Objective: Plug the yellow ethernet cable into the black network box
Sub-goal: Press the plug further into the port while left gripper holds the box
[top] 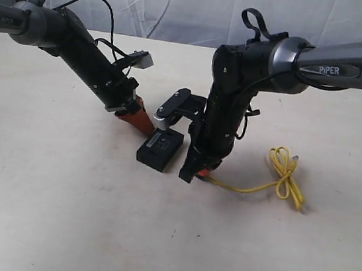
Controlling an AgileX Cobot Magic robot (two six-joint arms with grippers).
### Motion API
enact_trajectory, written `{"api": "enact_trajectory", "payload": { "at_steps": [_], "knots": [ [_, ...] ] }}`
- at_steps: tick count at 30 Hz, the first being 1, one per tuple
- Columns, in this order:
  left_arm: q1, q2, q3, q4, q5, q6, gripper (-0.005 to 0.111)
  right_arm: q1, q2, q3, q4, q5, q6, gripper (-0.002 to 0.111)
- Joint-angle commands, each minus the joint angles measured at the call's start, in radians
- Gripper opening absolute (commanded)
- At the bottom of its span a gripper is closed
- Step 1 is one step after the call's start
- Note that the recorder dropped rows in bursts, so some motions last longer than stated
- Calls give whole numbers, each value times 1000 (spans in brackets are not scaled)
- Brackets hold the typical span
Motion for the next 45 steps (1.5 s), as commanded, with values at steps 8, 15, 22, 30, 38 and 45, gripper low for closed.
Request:
{"api": "enact_trajectory", "payload": {
  "at_steps": [8, 15, 22, 30, 38, 45],
  "knots": [
    [-29, 15, 0, -17, 43, -4, 0, -3, 11, -124, -40, 104, 20, -1],
    [-29, 15, 0, -28, 43, -4, 0, 2, 34, -124, 73, 130, 60, -1],
    [-29, 15, 0, -28, 43, -4, 0, 2, 48, -124, 75, 129, 87, -1],
    [-29, 15, 0, -30, 43, -4, 0, 8, 66, -124, 80, 115, 106, -1],
    [-29, 15, 0, -30, 43, -4, 0, 10, 66, -124, 88, 102, 106, -1],
    [-29, 15, 0, -30, 43, -4, 0, 10, 64, -124, 88, 76, 106, -1]
  ]
}}
